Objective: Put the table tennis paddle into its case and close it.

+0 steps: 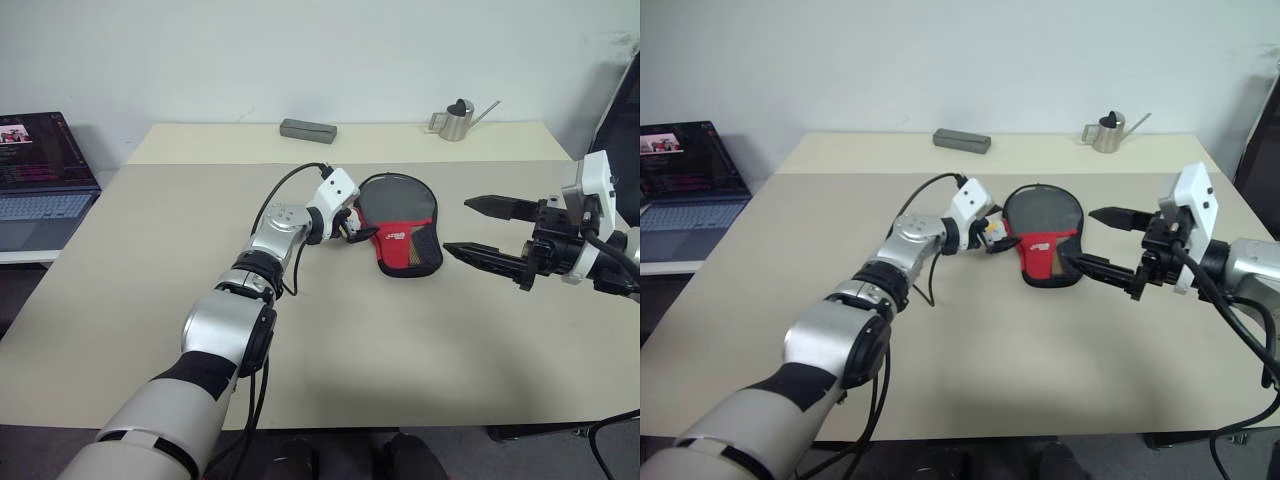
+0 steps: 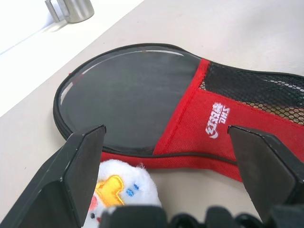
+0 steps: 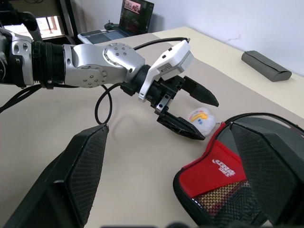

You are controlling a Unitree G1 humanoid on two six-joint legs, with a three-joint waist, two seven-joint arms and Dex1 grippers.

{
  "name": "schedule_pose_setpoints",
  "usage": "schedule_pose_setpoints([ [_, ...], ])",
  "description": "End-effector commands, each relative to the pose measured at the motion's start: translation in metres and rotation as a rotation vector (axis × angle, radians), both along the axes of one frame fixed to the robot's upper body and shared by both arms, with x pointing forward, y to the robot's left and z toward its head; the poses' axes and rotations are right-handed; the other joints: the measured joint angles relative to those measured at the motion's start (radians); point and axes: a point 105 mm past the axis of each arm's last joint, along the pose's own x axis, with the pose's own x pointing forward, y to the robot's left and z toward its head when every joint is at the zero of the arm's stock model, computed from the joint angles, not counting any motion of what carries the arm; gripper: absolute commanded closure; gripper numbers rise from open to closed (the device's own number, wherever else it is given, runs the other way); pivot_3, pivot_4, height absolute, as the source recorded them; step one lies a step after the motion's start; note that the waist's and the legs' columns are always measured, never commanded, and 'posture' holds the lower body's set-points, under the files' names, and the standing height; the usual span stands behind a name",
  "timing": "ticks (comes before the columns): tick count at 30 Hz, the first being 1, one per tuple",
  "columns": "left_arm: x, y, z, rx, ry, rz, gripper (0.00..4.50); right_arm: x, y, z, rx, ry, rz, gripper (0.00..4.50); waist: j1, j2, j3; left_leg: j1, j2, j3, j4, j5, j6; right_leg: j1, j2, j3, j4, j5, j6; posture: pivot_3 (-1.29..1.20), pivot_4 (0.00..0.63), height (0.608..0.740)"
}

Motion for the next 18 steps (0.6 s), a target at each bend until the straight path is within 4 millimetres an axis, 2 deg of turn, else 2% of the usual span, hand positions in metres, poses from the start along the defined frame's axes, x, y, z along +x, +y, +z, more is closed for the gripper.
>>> schedule_pose_setpoints([
  [1, 0.001, -0.002, 0.017, -0.009, -0.051, -0.016, 0.00, -0.006, 0.000, 0.012, -0.015, -0.060, 0.002, 0.03, 0.000, 0.000, 0.000, 0.000, 0.000, 0.000, 0.000, 0.000, 0.000, 0.000, 0.000, 0.000, 0.000, 0.000, 0.000, 0.00, 0.150, 0.740],
  [5, -0.009, 0.020, 0.010, -0.090, 0.015, -0.104, 0.00, 0.005, 0.002, 0.001, 0.029, -0.013, -0.021, 0.03, -0.007, 0.000, 0.000, 0.000, 0.000, 0.000, 0.000, 0.000, -0.001, 0.000, 0.000, 0.000, 0.000, 0.000, 0.000, 0.00, 0.150, 0.740],
  [7, -0.012, 0.026, 0.013, -0.132, 0.032, -0.122, 0.00, 0.009, 0.000, 0.000, 0.038, -0.002, -0.030, 0.03, -0.010, 0.000, 0.000, 0.001, 0.000, 0.000, 0.000, 0.001, -0.001, 0.000, 0.001, 0.000, 0.001, 0.000, 0.000, 0.00, 0.150, 0.740],
  [11, -0.030, 0.065, 0.024, -0.260, 0.067, -0.209, 0.00, 0.023, -0.001, -0.009, 0.049, 0.030, -0.059, 0.03, -0.021, 0.000, 0.000, 0.001, 0.001, -0.001, 0.001, 0.001, -0.001, 0.000, 0.001, 0.001, 0.002, 0.000, 0.000, 0.00, 0.150, 0.740],
  [14, -0.044, 0.085, 0.024, -0.267, 0.074, -0.209, 0.00, 0.030, -0.001, -0.011, 0.054, 0.037, -0.061, 0.03, -0.024, 0.000, 0.000, 0.001, 0.002, -0.001, 0.001, 0.001, -0.001, 0.000, 0.001, 0.001, 0.002, 0.000, 0.000, 0.00, 0.150, 0.740],
  [18, -0.064, 0.107, 0.039, -0.324, 0.076, -0.184, 0.00, 0.052, -0.008, -0.017, 0.069, 0.042, -0.153, 0.03, -0.023, 0.000, 0.000, 0.001, 0.004, -0.002, 0.002, 0.001, -0.002, 0.000, 0.000, 0.001, 0.002, 0.000, 0.000, 0.00, 0.150, 0.740],
])
